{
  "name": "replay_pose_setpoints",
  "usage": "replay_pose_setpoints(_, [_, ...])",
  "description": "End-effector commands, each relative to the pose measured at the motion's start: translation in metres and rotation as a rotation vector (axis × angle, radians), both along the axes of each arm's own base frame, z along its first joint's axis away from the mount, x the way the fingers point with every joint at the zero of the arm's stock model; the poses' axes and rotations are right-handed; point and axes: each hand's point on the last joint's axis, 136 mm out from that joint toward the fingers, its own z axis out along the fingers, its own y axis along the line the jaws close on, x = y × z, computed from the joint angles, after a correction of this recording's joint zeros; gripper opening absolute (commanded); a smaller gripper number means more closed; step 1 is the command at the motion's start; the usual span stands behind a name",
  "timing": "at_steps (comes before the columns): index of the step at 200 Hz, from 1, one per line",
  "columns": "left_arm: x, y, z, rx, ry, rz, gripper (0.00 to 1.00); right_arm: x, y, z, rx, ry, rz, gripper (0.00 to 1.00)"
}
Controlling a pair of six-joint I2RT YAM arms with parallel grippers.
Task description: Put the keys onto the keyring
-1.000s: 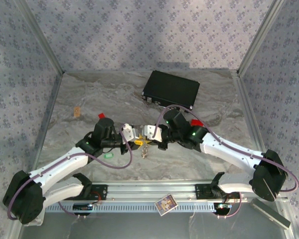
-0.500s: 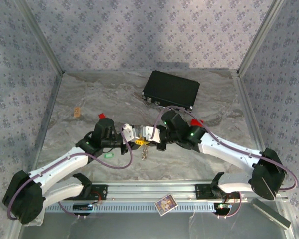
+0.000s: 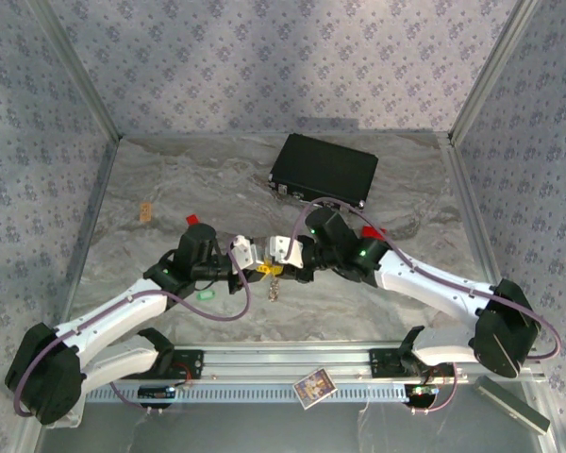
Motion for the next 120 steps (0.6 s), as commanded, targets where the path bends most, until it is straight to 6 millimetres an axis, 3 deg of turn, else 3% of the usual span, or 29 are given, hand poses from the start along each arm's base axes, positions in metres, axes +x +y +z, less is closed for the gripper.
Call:
replay_pose_setpoints(1, [0.005,-0.002,0.022,-0.051,-0.096,0.015,0.00,0.003,-0.017,0.006,-0.009,0.036,-0.035,0.36])
replay_pose_setpoints(35, [0.010,-0.001,0.014,-0.022,-0.097,0.048,0.00,0.002,-0.039,0.005,-0.022,-0.001,-0.080,0.36])
replay_pose_setpoints(69, [0.008,-0.004,0.009,0.002,-0.066,0.028,0.00,0.003,-0.030,0.005,-0.003,-0.083,-0.067,0.35])
replay_pose_setpoints(120, [0.004,-0.007,0.007,0.006,-0.068,0.000,0.00,0.011,-0.014,0.000,0.022,-0.057,-0.058,0.31])
